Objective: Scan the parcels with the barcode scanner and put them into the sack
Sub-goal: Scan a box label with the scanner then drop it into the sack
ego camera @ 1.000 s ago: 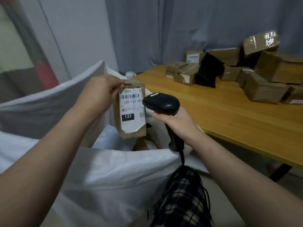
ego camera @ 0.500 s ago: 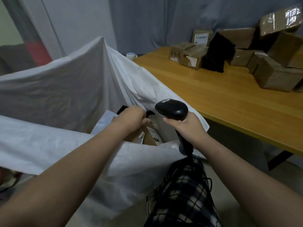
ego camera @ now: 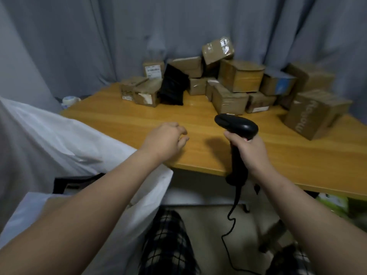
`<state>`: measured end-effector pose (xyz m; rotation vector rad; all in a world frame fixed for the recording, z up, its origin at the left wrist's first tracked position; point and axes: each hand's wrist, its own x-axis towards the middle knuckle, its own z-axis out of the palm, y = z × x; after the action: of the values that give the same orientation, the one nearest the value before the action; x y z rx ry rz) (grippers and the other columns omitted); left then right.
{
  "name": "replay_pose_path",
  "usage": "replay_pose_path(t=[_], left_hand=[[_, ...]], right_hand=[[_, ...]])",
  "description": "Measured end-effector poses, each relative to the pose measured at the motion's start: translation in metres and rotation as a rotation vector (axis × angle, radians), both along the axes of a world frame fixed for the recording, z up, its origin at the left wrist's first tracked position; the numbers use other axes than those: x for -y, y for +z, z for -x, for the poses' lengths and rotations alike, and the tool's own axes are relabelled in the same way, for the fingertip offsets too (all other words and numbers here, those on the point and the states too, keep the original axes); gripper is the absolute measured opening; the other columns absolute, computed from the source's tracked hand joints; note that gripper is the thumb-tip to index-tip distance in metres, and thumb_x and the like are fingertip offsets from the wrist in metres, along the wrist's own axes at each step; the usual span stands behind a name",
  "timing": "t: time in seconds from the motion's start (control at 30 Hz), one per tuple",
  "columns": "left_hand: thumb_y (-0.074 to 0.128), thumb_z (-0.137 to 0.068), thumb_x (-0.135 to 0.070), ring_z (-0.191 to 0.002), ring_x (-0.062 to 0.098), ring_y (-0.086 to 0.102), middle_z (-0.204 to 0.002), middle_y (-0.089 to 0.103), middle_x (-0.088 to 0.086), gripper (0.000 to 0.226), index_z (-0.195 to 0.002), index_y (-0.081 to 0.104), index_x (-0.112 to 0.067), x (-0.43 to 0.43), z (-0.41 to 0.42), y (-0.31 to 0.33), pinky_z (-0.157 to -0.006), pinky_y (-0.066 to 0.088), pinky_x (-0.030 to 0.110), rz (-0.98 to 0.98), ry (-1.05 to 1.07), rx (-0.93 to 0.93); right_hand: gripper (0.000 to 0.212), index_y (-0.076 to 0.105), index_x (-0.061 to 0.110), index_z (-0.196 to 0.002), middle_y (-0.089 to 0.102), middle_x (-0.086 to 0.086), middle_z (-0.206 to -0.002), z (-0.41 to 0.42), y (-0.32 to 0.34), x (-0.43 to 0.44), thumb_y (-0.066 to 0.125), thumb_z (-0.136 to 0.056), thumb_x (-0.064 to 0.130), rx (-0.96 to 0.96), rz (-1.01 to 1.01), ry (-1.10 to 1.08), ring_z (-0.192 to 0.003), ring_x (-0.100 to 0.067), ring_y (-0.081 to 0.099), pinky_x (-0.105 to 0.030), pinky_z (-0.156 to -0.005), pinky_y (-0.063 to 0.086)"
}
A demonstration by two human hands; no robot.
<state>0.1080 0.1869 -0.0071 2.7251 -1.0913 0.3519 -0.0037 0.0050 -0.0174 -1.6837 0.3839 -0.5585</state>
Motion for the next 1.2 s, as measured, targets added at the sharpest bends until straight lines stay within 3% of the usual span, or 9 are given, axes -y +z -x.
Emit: replay_pose_path(t=[0.13,0.23,0.33,0.5,0.8,0.87,1.0,1.1,1.2], left_hand=[[0.044,-0.100,-0.038,-0.121,0.022,0.047,-0.130,0.052,0.001,0.038,-0.132,0.054,-0.021,0.072,0.002,-0.001,-0.094,0.043,0.034,0.007,-0.095,-0.033],[0.045,-0.099,-0.038,-0.122,0.021,0.046,-0.130,0.051,0.001,0.039,-0.134,0.052,-0.023,0.118,0.000,-0.005,-0.093,0.042,0.033,0.011,-0.142,-0.082],[0.046,-0.099,-0.038,-0.123,0.022,0.045,-0.131,0.048,0.002,0.041,-0.137,0.049,-0.023,0.164,0.003,-0.006,-0.096,0.041,0.034,0.021,-0.208,-0.137],[0.050,-0.095,-0.046,-0.132,0.025,0.037,-0.142,0.035,0.005,0.055,-0.144,0.038,-0.023,0.260,0.015,0.004,-0.106,0.038,0.038,0.120,-0.319,-0.226],[0.050,-0.074,-0.081,-0.146,0.039,-0.006,-0.160,-0.010,0.017,0.098,-0.152,0.006,-0.041,0.397,0.015,0.040,-0.118,0.004,0.052,0.031,-0.271,-0.260],[0.056,-0.070,-0.080,-0.146,0.040,-0.003,-0.160,-0.005,0.018,0.104,-0.151,0.004,-0.043,0.407,0.010,0.042,-0.118,0.006,0.052,0.046,-0.256,-0.360],[0.070,-0.072,-0.061,-0.136,0.035,0.019,-0.145,0.022,0.013,0.098,-0.150,0.017,-0.034,0.404,0.003,0.034,-0.110,0.025,0.044,0.278,-0.254,-0.540],[0.075,-0.072,-0.052,-0.133,0.031,0.021,-0.140,0.022,0.010,0.099,-0.150,0.016,-0.034,0.371,0.002,0.023,-0.110,0.024,0.039,0.331,-0.265,-0.555],[0.080,-0.070,-0.044,-0.134,0.030,0.022,-0.140,0.020,0.007,0.108,-0.150,0.007,-0.041,0.314,0.001,0.011,-0.111,0.022,0.040,0.388,-0.286,-0.578]], right_hand=[[0.014,0.058,0.032,-0.085,0.063,0.006,-0.095,0.015,0.007,0.065,0.070,-0.084,0.039,-0.029,-0.184,-0.186,-0.105,-0.024,0.059,-0.041,-0.099,0.045],[0.021,0.057,0.028,-0.087,0.064,0.004,-0.103,0.027,0.012,0.108,0.070,-0.082,0.043,-0.036,-0.310,-0.290,-0.108,-0.025,0.059,-0.045,-0.103,0.043],[0.024,0.061,0.023,-0.092,0.065,0.001,-0.105,0.039,0.020,0.147,0.071,-0.082,0.043,-0.019,-0.319,-0.372,-0.101,-0.020,0.059,-0.037,-0.091,0.045],[0.024,0.061,0.014,-0.080,0.062,-0.003,-0.086,0.061,0.030,0.211,0.072,-0.083,0.036,-0.034,-0.218,-0.471,-0.082,-0.020,0.059,-0.036,-0.077,0.043],[0.039,0.064,0.008,-0.098,0.062,-0.006,-0.088,0.079,0.000,0.265,0.071,-0.080,0.042,-0.057,-0.522,-0.567,-0.078,-0.022,0.059,-0.033,-0.064,0.043],[0.038,0.064,0.009,-0.096,0.062,-0.006,-0.089,0.083,-0.003,0.268,0.072,-0.078,0.042,-0.046,-0.540,-0.572,-0.078,-0.022,0.059,-0.033,-0.064,0.042],[0.038,0.063,0.009,-0.098,0.063,-0.008,-0.091,0.092,-0.008,0.268,0.073,-0.078,0.040,-0.058,-0.536,-0.566,-0.081,-0.023,0.060,-0.032,-0.065,0.042],[0.034,0.062,0.012,-0.095,0.063,-0.007,-0.094,0.092,-0.006,0.260,0.073,-0.079,0.040,-0.060,-0.521,-0.550,-0.086,-0.023,0.059,-0.032,-0.065,0.040],[0.040,0.063,0.009,-0.106,0.063,-0.007,-0.102,0.088,-0.003,0.243,0.073,-0.080,0.038,-0.044,-0.502,-0.479,-0.092,-0.022,0.060,-0.032,-0.065,0.040]])
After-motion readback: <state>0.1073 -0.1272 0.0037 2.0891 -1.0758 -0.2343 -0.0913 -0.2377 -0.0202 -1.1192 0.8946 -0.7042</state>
